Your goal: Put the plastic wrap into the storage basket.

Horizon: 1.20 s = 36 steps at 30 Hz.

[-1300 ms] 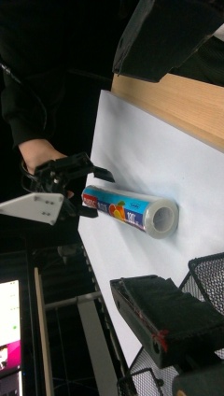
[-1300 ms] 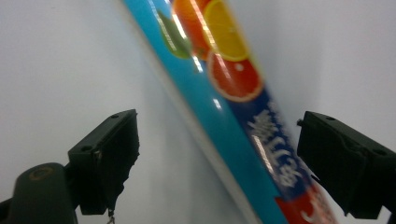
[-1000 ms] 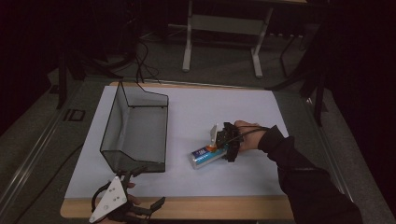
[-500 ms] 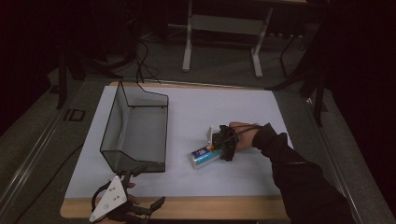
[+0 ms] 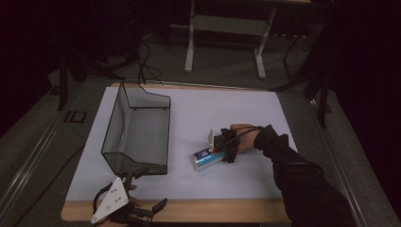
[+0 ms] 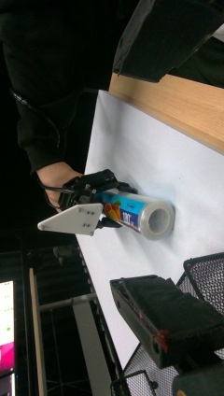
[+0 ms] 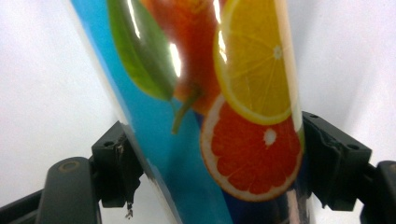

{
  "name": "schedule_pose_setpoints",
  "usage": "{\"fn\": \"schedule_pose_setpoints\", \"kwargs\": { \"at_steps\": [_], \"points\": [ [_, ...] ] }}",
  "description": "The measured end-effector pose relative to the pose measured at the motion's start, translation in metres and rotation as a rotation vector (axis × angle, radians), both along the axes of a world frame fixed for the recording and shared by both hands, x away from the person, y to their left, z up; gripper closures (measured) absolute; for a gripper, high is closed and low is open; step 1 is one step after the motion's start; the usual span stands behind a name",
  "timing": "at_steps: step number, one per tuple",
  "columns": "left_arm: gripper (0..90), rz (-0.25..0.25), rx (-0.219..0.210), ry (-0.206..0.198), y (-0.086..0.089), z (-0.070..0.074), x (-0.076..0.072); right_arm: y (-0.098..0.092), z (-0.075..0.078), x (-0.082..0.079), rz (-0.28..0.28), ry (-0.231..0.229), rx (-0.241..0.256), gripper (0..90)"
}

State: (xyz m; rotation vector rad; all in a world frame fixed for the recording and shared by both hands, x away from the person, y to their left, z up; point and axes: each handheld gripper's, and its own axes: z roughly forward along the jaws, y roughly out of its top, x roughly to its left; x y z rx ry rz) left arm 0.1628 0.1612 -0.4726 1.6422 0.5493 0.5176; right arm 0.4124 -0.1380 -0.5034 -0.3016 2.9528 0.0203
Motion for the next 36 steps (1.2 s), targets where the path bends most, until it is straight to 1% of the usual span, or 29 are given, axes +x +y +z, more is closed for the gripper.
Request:
{"fn": "schedule_pose_setpoints", "kwargs": {
  "at_steps": [2, 3, 4, 7, 10, 11, 12, 13, 14, 15, 16, 17, 19, 20, 21, 22, 23, 24, 28, 31, 32, 33, 35, 36],
  "points": [
    [1.2, 0.000, 0.002, 0.000, 0.000, 0.000, 0.001, 0.001, 0.005, -0.001, -0.010, 0.005, 0.022, 25.4],
    [1.3, 0.001, 0.001, 0.001, 0.000, 0.000, 0.001, 0.002, 0.009, -0.001, -0.024, 0.014, 0.041, 26.3],
    [1.3, 0.000, 0.001, 0.001, 0.000, 0.000, 0.001, 0.003, 0.011, -0.001, -0.032, 0.011, 0.052, 26.8],
    [1.3, -0.002, -0.001, -0.002, 0.000, 0.000, 0.000, 0.004, 0.026, 0.000, -0.079, 0.029, 0.121, 27.5],
    [1.3, -0.002, -0.003, -0.002, 0.000, 0.000, 0.000, 0.004, 0.043, 0.003, -0.154, 0.066, 0.207, 28.2],
    [1.3, -0.001, -0.003, -0.002, 0.000, 0.000, 0.000, 0.004, 0.050, 0.005, -0.183, 0.087, 0.234, 28.5],
    [1.3, -0.001, -0.003, -0.002, 0.000, 0.000, 0.000, 0.004, 0.050, 0.005, -0.183, 0.087, 0.234, 28.5],
    [1.3, 0.000, -0.005, -0.004, 0.000, 0.000, 0.000, 0.003, 0.058, 0.007, -0.229, 0.087, 0.282, 28.8],
    [1.3, 0.000, -0.005, -0.004, 0.000, 0.000, 0.000, 0.003, 0.060, 0.008, -0.243, 0.086, 0.292, 29.1],
    [1.3, -0.001, -0.006, -0.004, 0.000, 0.000, 0.000, 0.003, 0.060, 0.008, -0.243, 0.086, 0.292, 29.1],
    [1.3, -0.001, -0.003, -0.006, 0.000, 0.000, 0.000, 0.003, 0.062, 0.010, -0.261, 0.070, 0.310, 29.2],
    [1.3, -0.002, -0.004, -0.006, 0.000, 0.000, 0.000, 0.001, 0.064, 0.013, -0.306, 0.060, 0.335, 29.3],
    [1.3, -0.001, -0.005, -0.006, 0.000, 0.001, 0.000, -0.001, 0.065, 0.018, -0.352, 0.042, 0.360, 29.4],
    [1.3, -0.001, -0.005, -0.006, 0.000, 0.001, 0.000, -0.001, 0.065, 0.018, -0.352, 0.042, 0.360, 29.4],
    [1.3, 0.000, -0.007, -0.005, 0.000, 0.000, 0.000, -0.002, 0.065, 0.021, -0.385, 0.038, 0.375, 29.4],
    [1.2, 0.000, -0.007, -0.004, 0.000, 0.000, 0.000, -0.005, 0.066, 0.028, -0.448, 0.025, 0.386, 29.4],
    [1.3, -0.001, -0.008, -0.004, 0.000, 0.000, 0.000, -0.005, 0.065, 0.033, -0.488, 0.019, 0.393, 29.5],
    [1.3, -0.001, -0.007, -0.004, 0.000, 0.000, 0.000, -0.005, 0.065, 0.035, -0.512, 0.008, 0.393, 29.6],
    [1.3, -0.005, -0.002, -0.010, 0.000, 0.000, 0.000, -0.004, 0.061, 0.051, -0.619, -0.010, 0.384, 29.8],
    [1.3, -0.005, -0.003, -0.010, 0.000, 0.000, 0.000, -0.003, 0.054, 0.061, -0.672, -0.015, 0.379, 29.8],
    [1.3, -0.006, -0.003, -0.010, 0.000, 0.001, 0.000, -0.002, 0.052, 0.064, -0.690, -0.016, 0.369, 30.0],
    [1.3, -0.006, -0.003, -0.009, 0.000, 0.001, 0.000, -0.001, 0.049, 0.067, -0.695, -0.017, 0.361, 30.0],
    [1.3, -0.007, -0.003, -0.009, 0.000, 0.001, 0.000, 0.000, 0.044, 0.073, -0.723, -0.005, 0.345, 30.0],
    [1.3, -0.009, -0.002, -0.009, 0.000, 0.001, -0.001, 0.001, 0.040, 0.075, -0.739, -0.017, 0.337, 30.0]
  ]
}}
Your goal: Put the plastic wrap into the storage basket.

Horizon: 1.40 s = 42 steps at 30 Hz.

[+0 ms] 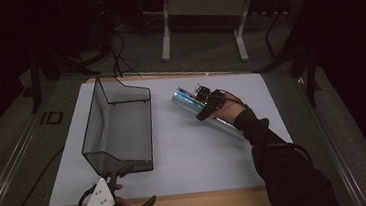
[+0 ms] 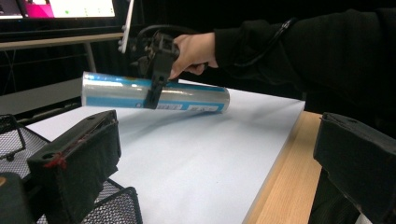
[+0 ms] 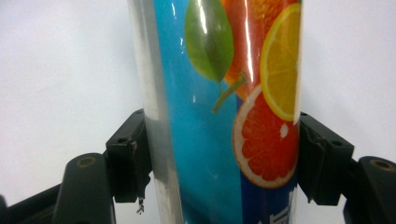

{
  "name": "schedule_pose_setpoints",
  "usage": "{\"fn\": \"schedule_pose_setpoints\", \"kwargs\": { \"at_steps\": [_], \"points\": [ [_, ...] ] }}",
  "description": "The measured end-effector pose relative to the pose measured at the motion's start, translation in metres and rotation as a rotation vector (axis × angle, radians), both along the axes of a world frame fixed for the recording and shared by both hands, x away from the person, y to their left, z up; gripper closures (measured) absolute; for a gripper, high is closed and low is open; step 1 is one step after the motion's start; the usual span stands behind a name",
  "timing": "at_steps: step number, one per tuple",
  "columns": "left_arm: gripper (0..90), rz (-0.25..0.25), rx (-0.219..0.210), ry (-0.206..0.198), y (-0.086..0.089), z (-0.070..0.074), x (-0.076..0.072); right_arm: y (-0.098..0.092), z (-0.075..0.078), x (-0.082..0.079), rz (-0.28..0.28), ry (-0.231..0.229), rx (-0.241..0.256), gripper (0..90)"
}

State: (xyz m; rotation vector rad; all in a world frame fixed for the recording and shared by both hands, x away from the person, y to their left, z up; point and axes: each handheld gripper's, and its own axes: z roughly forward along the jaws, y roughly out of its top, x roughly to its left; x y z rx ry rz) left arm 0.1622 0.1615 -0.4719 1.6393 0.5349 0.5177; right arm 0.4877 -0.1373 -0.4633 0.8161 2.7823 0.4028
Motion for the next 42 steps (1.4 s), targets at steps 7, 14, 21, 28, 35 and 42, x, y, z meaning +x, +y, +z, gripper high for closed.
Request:
{"fn": "schedule_pose_setpoints", "kwargs": {
  "at_steps": [7, 14, 21, 28, 35, 42],
  "points": [
    [1.3, -0.006, 0.000, -0.001, 0.000, 0.000, -0.001, 0.000, -0.020, 0.010, -0.034, 0.040, -0.043, 30.4],
    [1.3, -0.008, 0.006, -0.002, -0.001, 0.000, -0.001, 0.003, -0.035, 0.012, -0.029, 0.066, -0.078, 30.4],
    [1.3, -0.010, 0.010, 0.001, -0.002, 0.000, -0.001, 0.004, -0.038, 0.012, -0.025, 0.060, -0.082, 30.2],
    [1.3, -0.006, 0.009, 0.002, -0.002, 0.000, -0.001, 0.003, -0.038, 0.013, -0.024, 0.072, -0.081, 30.0],
    [1.3, -0.009, 0.011, -0.001, -0.002, 0.000, -0.002, -0.001, -0.034, 0.013, -0.016, 0.082, -0.070, 19.8],
    [1.3, -0.010, 0.009, 0.000, -0.002, 0.000, -0.001, -0.013, -0.027, 0.008, -0.026, 0.094, -0.067, 19.1]
  ]
}}
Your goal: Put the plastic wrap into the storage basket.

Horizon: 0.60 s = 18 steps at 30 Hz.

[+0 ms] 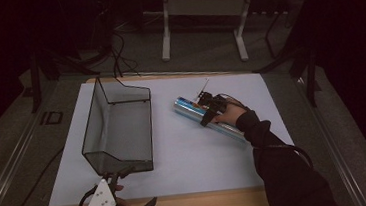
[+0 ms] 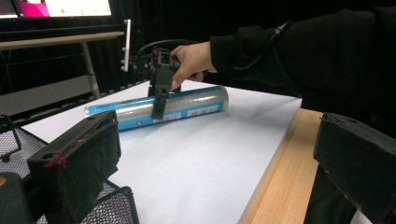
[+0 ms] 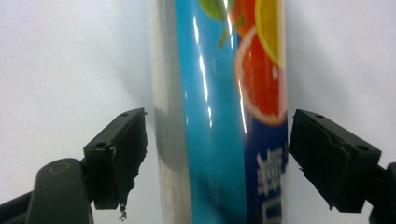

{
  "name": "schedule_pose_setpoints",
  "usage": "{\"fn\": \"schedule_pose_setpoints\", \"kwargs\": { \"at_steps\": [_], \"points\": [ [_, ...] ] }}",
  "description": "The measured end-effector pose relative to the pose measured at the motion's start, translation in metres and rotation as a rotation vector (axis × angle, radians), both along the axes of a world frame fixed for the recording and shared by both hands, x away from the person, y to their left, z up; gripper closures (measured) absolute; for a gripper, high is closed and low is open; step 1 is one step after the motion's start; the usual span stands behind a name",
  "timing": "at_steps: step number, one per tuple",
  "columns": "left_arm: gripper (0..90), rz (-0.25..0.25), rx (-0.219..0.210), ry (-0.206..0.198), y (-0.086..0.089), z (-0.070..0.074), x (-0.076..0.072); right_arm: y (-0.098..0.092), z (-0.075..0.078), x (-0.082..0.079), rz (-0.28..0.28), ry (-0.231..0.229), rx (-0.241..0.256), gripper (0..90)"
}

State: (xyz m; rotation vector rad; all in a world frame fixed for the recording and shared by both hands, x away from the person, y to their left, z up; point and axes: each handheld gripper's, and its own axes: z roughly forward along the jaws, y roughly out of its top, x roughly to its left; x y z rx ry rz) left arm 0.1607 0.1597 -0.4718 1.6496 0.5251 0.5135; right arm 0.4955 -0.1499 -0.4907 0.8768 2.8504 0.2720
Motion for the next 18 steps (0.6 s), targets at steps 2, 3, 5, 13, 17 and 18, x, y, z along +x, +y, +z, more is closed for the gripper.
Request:
{"fn": "schedule_pose_setpoints", "kwargs": {
  "at_steps": [2, 3, 5, 13, 17, 18],
  "points": [
    [1.3, -0.001, 0.001, 0.000, 0.000, 0.000, 0.000, -0.003, 0.000, -0.002, 0.001, 0.003, -0.005, 19.1],
    [1.2, -0.001, 0.001, 0.000, 0.000, 0.000, 0.000, -0.004, 0.000, -0.003, 0.005, 0.005, -0.011, 19.1],
    [1.3, -0.001, 0.001, -0.001, 0.000, 0.000, 0.000, -0.007, -0.001, -0.004, 0.004, 0.017, -0.008, 19.1],
    [1.2, 0.000, 0.003, -0.001, 0.000, 0.000, 0.000, -0.017, 0.000, -0.006, -0.003, 0.028, -0.027, 21.9],
    [1.2, 0.001, 0.002, -0.001, 0.000, 0.000, 0.000, -0.016, -0.006, -0.004, -0.001, 0.054, -0.046, 23.8],
    [1.3, 0.002, 0.001, 0.000, 0.000, 0.000, 0.000, -0.015, -0.007, -0.003, -0.001, 0.063, -0.047, 24.6]
  ]
}}
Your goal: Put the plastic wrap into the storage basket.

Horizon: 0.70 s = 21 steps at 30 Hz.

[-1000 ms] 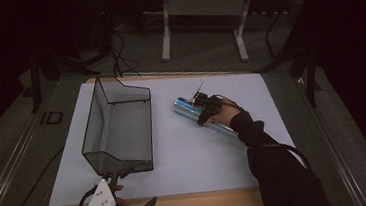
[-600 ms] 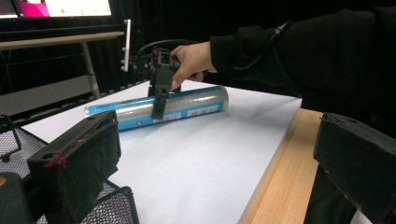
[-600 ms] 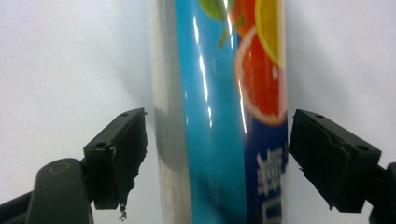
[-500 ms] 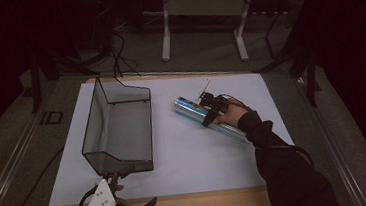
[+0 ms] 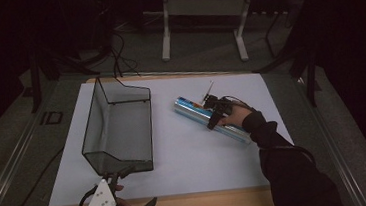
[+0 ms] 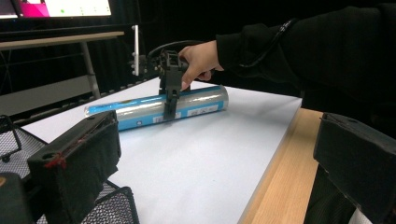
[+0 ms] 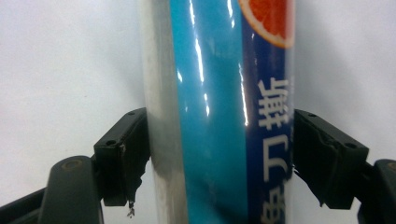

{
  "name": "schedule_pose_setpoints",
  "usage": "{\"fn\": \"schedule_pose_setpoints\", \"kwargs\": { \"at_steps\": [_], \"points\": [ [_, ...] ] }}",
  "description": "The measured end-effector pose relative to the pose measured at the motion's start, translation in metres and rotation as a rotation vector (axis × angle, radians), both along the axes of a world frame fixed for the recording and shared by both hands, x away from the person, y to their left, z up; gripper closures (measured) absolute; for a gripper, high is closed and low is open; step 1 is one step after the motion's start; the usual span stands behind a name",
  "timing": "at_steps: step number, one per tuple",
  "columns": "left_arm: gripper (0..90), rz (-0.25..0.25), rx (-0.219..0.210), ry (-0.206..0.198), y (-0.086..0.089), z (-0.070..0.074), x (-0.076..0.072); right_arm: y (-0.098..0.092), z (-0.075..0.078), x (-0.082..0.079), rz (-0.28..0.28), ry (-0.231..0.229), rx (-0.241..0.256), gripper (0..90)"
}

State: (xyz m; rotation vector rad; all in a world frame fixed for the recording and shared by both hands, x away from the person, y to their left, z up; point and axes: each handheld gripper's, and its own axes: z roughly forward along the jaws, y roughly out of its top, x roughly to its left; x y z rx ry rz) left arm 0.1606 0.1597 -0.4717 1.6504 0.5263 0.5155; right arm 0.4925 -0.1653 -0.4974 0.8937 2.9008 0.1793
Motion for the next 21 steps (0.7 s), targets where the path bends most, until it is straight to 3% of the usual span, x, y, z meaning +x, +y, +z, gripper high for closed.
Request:
{"fn": "schedule_pose_setpoints", "kwargs": {
  "at_steps": [7, 21],
  "points": [
    [1.3, -0.001, 0.005, -0.002, 0.000, 0.000, -0.001, 0.008, -0.002, 0.006, 0.005, 0.015, -0.009, 28.9],
    [1.3, 0.001, 0.015, -0.003, -0.001, 0.000, -0.001, 0.019, -0.005, 0.003, 0.052, -0.007, -0.103, 31.5]
  ]
}}
